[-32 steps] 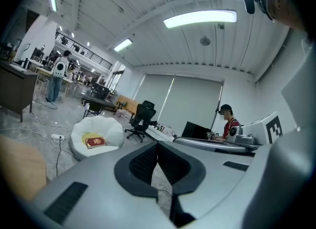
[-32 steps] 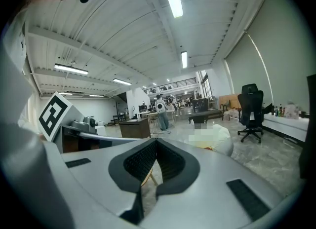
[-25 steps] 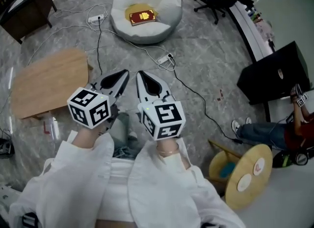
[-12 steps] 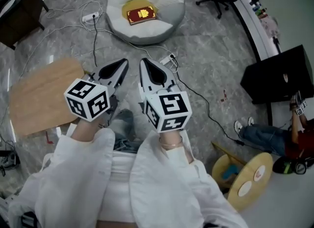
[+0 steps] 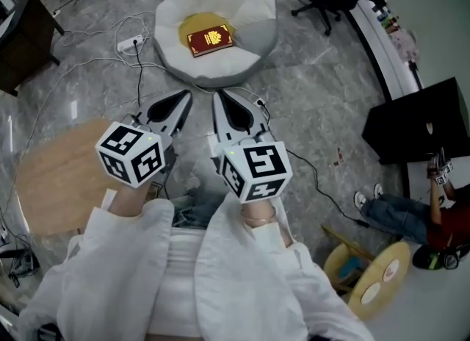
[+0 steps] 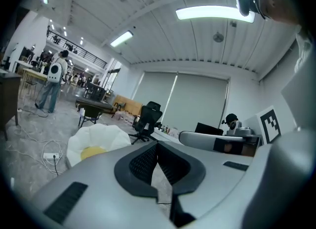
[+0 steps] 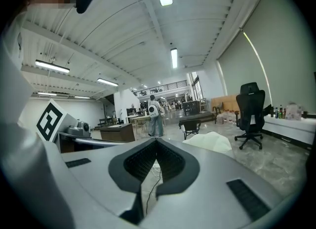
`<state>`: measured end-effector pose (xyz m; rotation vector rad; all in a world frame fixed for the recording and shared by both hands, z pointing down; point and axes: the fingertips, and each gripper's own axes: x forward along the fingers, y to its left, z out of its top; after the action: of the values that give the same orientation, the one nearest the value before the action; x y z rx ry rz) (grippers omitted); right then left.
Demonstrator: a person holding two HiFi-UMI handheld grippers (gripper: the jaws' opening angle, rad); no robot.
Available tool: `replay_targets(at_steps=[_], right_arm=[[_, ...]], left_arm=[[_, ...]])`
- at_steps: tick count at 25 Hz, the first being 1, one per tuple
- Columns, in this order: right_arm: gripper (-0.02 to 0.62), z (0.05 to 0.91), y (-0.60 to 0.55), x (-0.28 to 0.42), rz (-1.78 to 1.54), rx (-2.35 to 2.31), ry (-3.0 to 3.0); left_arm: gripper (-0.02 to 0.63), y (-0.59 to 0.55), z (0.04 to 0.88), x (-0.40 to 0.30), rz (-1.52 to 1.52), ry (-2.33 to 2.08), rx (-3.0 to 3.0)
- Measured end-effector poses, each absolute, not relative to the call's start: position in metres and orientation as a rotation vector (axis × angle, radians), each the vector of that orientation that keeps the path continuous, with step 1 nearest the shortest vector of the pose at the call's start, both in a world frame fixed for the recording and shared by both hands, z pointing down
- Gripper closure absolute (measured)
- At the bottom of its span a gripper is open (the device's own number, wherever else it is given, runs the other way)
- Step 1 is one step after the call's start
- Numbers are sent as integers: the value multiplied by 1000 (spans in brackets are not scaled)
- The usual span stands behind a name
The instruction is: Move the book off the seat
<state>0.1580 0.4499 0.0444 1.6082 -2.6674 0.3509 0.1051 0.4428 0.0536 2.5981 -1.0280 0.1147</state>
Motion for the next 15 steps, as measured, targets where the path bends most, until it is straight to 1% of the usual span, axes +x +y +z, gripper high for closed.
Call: replay_targets(at_steps=[8,15], right_arm=[[584,46,387,163,379,1568,-2685],[584,42,289,165,338,1486,-2736]], left_arm=[[601,384,61,124,143,-1011,2627],[601,290,58,134,110,-1059,2608]])
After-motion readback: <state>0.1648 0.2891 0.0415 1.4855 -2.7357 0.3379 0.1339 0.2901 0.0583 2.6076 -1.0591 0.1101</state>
